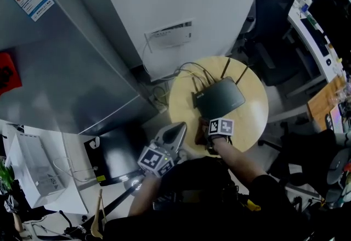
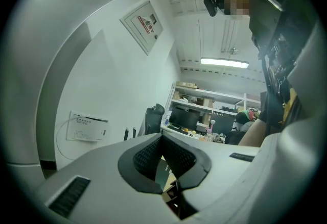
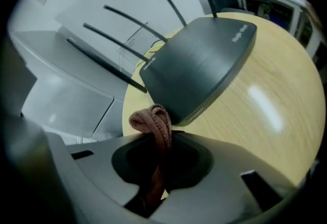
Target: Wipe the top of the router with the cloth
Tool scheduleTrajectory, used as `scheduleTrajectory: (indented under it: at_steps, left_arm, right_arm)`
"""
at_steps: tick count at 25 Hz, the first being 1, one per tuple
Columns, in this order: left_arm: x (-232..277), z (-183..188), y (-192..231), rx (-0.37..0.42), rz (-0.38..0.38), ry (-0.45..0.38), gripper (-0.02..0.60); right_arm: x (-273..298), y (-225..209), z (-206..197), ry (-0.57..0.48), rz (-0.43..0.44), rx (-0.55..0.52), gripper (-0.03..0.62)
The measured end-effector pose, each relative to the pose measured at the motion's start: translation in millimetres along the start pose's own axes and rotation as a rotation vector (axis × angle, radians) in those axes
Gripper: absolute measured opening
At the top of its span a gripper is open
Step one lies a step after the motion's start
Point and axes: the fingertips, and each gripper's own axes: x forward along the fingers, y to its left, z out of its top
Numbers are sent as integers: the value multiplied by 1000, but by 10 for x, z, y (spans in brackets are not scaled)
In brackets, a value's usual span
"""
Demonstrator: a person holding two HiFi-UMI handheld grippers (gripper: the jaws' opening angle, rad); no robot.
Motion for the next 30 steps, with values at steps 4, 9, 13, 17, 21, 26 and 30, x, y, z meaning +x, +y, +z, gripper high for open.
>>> scheduleTrajectory:
  at_steps: [4, 9, 13, 17, 21, 26, 30]
  left_arm:
    - [140, -39, -94, 8, 8, -6, -6]
    - [353, -33, -233, 5, 54, -27, -6]
    - [492, 10, -333, -3, 98, -51, -6]
    - [570, -27, -353, 0, 141, -50, -6]
    - [630, -15, -397, -2, 166, -42, -6]
    - [691, 26, -383, 22, 200, -50, -6]
    - [744, 74, -350, 37, 224, -70, -6]
  right_arm:
    - [-57, -76, -46, 65, -2, -166, 61]
    - [-188, -255, -110, 166, 19, -308, 61]
    - [-304, -450, 1, 208, 4, -442, 61]
    - [-380, -592, 131, 223, -11, -530, 61]
    - [-420, -725, 279, 226, -30, -581, 61]
    - [-455, -908, 460, 223, -58, -644, 61]
    - [-480, -1028, 551, 227, -69, -661, 61]
